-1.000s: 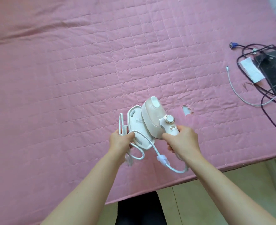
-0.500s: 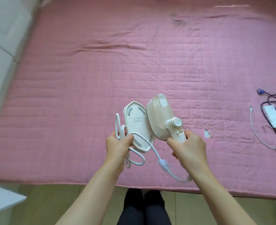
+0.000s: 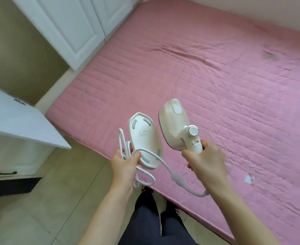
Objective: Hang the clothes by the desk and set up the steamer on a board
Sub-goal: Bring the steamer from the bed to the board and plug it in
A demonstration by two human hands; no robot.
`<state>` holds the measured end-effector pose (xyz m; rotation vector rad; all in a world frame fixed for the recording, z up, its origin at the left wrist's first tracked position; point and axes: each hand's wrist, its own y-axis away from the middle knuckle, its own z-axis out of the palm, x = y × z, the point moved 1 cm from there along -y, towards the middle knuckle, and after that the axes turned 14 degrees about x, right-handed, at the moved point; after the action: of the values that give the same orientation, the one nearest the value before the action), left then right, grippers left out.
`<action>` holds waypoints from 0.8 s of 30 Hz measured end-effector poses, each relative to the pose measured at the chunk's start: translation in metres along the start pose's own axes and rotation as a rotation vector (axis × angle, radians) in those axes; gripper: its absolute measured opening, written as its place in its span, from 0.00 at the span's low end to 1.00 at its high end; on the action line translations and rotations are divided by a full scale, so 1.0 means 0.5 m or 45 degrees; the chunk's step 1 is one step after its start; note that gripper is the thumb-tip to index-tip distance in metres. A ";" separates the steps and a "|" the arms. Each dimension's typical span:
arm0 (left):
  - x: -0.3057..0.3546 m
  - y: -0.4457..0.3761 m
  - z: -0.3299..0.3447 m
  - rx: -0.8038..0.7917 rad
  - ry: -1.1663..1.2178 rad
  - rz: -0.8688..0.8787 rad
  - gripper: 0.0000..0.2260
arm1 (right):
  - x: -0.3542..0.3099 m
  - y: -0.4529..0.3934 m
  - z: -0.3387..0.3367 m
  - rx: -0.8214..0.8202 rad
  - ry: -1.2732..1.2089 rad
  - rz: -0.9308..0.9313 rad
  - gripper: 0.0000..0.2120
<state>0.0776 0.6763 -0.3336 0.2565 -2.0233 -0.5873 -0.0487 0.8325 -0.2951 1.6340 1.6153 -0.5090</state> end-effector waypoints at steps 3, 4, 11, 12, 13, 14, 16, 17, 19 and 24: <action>-0.032 0.040 -0.049 0.128 0.137 -0.050 0.06 | -0.007 0.028 0.007 -0.095 0.033 -0.144 0.07; -0.041 0.053 -0.065 0.172 0.174 -0.064 0.05 | -0.010 0.039 0.011 -0.124 0.044 -0.185 0.08; -0.112 0.125 -0.197 0.472 0.421 -0.233 0.05 | -0.046 0.139 0.047 -0.382 0.080 -0.426 0.09; -0.122 0.132 -0.218 0.510 0.452 -0.256 0.05 | -0.054 0.156 0.055 -0.420 0.094 -0.456 0.08; -0.132 0.139 -0.240 0.548 0.481 -0.276 0.05 | -0.063 0.173 0.065 -0.458 0.104 -0.489 0.08; -0.142 0.145 -0.261 0.585 0.507 -0.291 0.05 | -0.072 0.190 0.074 -0.496 0.111 -0.521 0.08; -0.163 0.154 -0.306 0.658 0.562 -0.319 0.05 | -0.092 0.228 0.095 -0.570 0.120 -0.578 0.09; -0.173 0.157 -0.328 0.694 0.592 -0.332 0.06 | -0.102 0.247 0.106 -0.604 0.127 -0.605 0.10; -0.194 0.160 -0.370 0.765 0.642 -0.356 0.06 | -0.121 0.291 0.128 -0.684 0.138 -0.651 0.12; -0.237 0.157 -0.482 0.918 0.780 -0.434 0.06 | -0.166 0.401 0.202 -0.846 0.175 -0.768 0.12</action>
<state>0.3496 0.7208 -0.2861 1.0861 -1.5144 0.0628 0.1584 0.7221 -0.2488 0.6960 2.0911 -0.1125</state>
